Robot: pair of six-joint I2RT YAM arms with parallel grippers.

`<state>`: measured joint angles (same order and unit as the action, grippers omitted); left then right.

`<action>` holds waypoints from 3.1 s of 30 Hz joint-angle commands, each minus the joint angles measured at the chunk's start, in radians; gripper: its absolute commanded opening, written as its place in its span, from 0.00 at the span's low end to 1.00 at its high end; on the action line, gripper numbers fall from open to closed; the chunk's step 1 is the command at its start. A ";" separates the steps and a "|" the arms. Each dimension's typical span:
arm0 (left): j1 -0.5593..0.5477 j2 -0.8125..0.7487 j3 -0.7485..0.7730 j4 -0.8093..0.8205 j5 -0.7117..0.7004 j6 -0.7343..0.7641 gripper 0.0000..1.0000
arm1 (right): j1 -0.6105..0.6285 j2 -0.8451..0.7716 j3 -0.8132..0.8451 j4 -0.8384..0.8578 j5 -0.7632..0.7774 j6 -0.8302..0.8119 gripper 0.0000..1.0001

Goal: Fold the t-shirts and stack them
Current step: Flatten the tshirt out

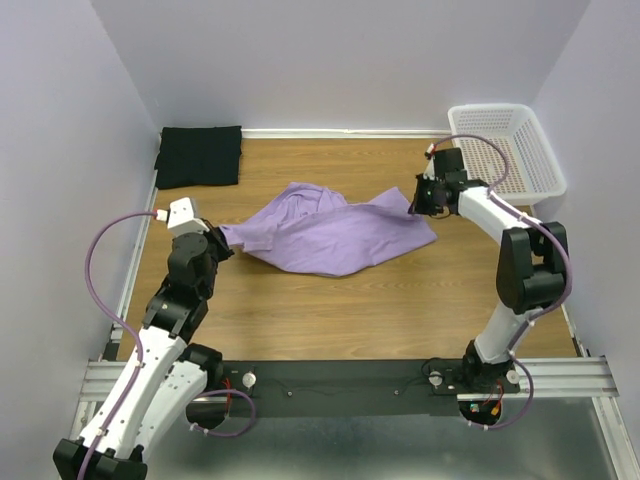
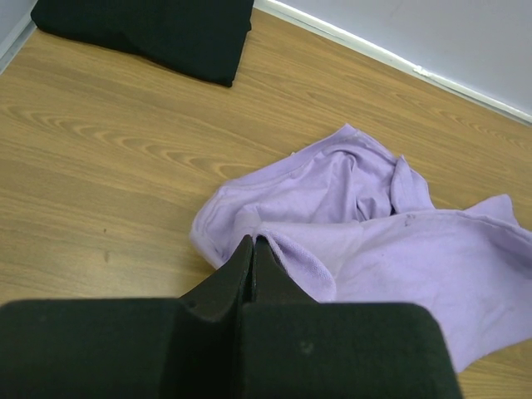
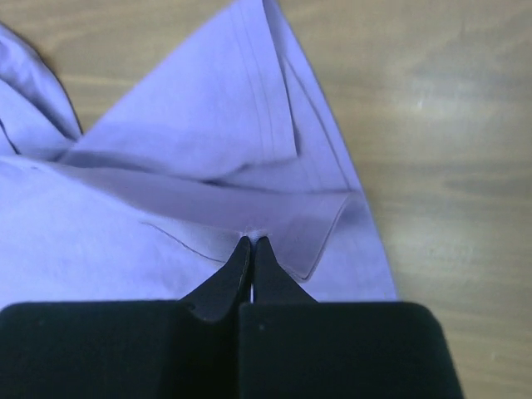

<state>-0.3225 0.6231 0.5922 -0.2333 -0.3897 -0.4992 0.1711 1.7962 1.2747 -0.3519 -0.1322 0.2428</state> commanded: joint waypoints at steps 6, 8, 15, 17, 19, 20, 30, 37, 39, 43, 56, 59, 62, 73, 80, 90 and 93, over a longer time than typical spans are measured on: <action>0.005 -0.042 0.018 0.040 -0.020 0.004 0.00 | -0.002 -0.351 -0.133 -0.015 0.094 0.070 0.01; 0.003 -0.039 0.075 0.052 -0.034 0.027 0.00 | -0.002 -0.435 -0.121 -0.016 0.162 0.064 0.01; 0.005 0.072 0.427 0.065 -0.155 0.180 0.00 | -0.002 -0.612 0.044 -0.016 0.290 0.013 0.00; 0.005 0.087 0.552 0.061 -0.187 0.237 0.00 | -0.002 -0.650 0.096 -0.015 0.319 -0.008 0.00; 0.005 0.087 0.631 0.049 -0.192 0.277 0.00 | -0.002 -0.719 0.124 -0.016 0.328 -0.028 0.00; 0.005 0.083 0.705 0.040 -0.192 0.312 0.00 | -0.002 -0.747 0.135 -0.016 0.332 -0.048 0.00; 0.005 -0.016 0.957 0.002 -0.042 0.481 0.00 | -0.002 -0.988 0.190 -0.018 0.273 -0.145 0.00; 0.005 0.059 0.979 -0.034 -0.023 0.522 0.00 | -0.002 -0.966 0.183 -0.018 0.263 -0.158 0.00; 0.003 0.087 0.933 -0.008 -0.035 0.539 0.00 | -0.002 -0.940 0.172 -0.018 0.287 -0.169 0.00; 0.005 0.229 0.828 0.066 -0.058 0.557 0.00 | -0.002 -0.809 0.135 -0.016 0.358 -0.181 0.00; 0.010 0.535 0.935 0.267 -0.018 0.562 0.00 | -0.002 -0.543 0.207 0.085 0.425 -0.218 0.01; 0.010 0.504 0.965 0.262 -0.009 0.565 0.00 | -0.002 -0.570 0.224 0.091 0.418 -0.227 0.00; 0.010 0.437 0.957 0.256 0.015 0.559 0.00 | -0.002 -0.635 0.218 0.091 0.413 -0.235 0.00; 0.010 0.038 0.871 0.190 0.207 0.580 0.00 | -0.002 -0.988 0.126 0.090 0.344 -0.292 0.00; 0.010 -0.043 0.938 0.157 0.301 0.579 0.00 | -0.002 -1.100 0.144 0.090 0.289 -0.338 0.00; 0.010 0.153 0.977 0.103 0.270 0.599 0.00 | -0.002 -0.991 0.129 0.091 0.336 -0.392 0.01; 0.010 0.251 0.899 0.149 0.221 0.605 0.00 | -0.002 -0.895 0.082 0.094 0.356 -0.410 0.01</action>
<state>-0.3206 0.7444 1.5730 -0.0994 -0.0856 0.0738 0.1749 0.7891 1.4124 -0.2489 0.1585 -0.1177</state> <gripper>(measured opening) 0.006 0.012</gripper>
